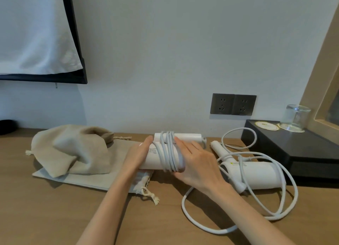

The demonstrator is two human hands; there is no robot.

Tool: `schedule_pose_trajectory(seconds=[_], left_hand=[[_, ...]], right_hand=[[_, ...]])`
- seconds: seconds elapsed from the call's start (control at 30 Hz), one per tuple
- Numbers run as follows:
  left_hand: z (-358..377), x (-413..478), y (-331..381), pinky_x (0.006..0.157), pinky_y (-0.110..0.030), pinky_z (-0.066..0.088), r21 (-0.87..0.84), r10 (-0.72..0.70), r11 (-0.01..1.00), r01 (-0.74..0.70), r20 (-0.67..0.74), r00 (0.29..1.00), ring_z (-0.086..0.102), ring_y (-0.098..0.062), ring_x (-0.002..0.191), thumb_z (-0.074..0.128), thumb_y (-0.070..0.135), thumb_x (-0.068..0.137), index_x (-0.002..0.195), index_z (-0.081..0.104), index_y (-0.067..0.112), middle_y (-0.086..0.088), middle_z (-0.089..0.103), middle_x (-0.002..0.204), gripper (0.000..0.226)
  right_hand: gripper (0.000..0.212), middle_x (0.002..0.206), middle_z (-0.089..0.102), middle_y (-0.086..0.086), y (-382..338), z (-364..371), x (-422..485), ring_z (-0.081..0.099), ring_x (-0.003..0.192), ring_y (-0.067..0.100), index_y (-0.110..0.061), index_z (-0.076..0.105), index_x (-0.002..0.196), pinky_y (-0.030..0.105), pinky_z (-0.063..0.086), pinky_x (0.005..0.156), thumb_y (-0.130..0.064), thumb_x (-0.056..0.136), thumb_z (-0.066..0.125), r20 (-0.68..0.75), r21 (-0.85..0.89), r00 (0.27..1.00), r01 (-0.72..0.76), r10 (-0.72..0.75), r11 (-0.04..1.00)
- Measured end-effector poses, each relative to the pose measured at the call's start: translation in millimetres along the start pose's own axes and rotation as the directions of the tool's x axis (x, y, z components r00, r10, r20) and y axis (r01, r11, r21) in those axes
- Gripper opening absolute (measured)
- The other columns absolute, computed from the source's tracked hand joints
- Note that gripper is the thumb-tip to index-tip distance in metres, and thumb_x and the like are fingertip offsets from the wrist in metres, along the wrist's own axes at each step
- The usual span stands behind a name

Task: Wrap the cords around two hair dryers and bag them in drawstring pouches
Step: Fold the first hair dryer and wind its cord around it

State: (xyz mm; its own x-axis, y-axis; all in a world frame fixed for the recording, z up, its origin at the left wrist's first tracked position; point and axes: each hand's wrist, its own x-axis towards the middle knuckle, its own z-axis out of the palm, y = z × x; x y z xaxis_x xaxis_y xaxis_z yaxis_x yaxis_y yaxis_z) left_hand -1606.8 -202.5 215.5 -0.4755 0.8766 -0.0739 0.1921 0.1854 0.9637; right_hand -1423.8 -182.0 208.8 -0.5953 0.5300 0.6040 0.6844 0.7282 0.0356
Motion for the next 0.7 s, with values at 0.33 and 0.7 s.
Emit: schedule_pose_trajectory(seconds=[0.33,0.7], left_hand=[[15.6,0.0,-14.6,0.068,-0.023,0.038,0.602,0.488,0.741,-0.298,-0.178,0.854,0.053,-0.008,0.087,0.038,0.037,0.098,0.111,0.060,0.021,0.004,0.061,0.109,0.031],[21.5,-6.7,-9.4,0.105,-0.036,0.035,0.677,0.729,0.332,-0.657,0.258,0.634,0.053,-0.004,0.115,0.018,0.047,0.096,0.126,0.056,0.035,0.016,0.062,0.121,0.050]], right_hand=[[0.096,0.141,0.045,-0.008,2.8,3.3,-1.5,0.040,0.125,0.012,-0.029,0.022,0.149,0.033,0.043,0.096,-0.054,0.072,0.073,0.222,0.193,0.968,-0.161,0.117,0.968],[0.089,0.133,0.039,-0.004,20.0,-0.5,-7.5,0.042,0.120,0.013,-0.030,0.026,0.143,0.029,0.041,0.098,-0.036,0.072,0.079,0.348,0.428,0.926,-0.293,0.143,0.855]])
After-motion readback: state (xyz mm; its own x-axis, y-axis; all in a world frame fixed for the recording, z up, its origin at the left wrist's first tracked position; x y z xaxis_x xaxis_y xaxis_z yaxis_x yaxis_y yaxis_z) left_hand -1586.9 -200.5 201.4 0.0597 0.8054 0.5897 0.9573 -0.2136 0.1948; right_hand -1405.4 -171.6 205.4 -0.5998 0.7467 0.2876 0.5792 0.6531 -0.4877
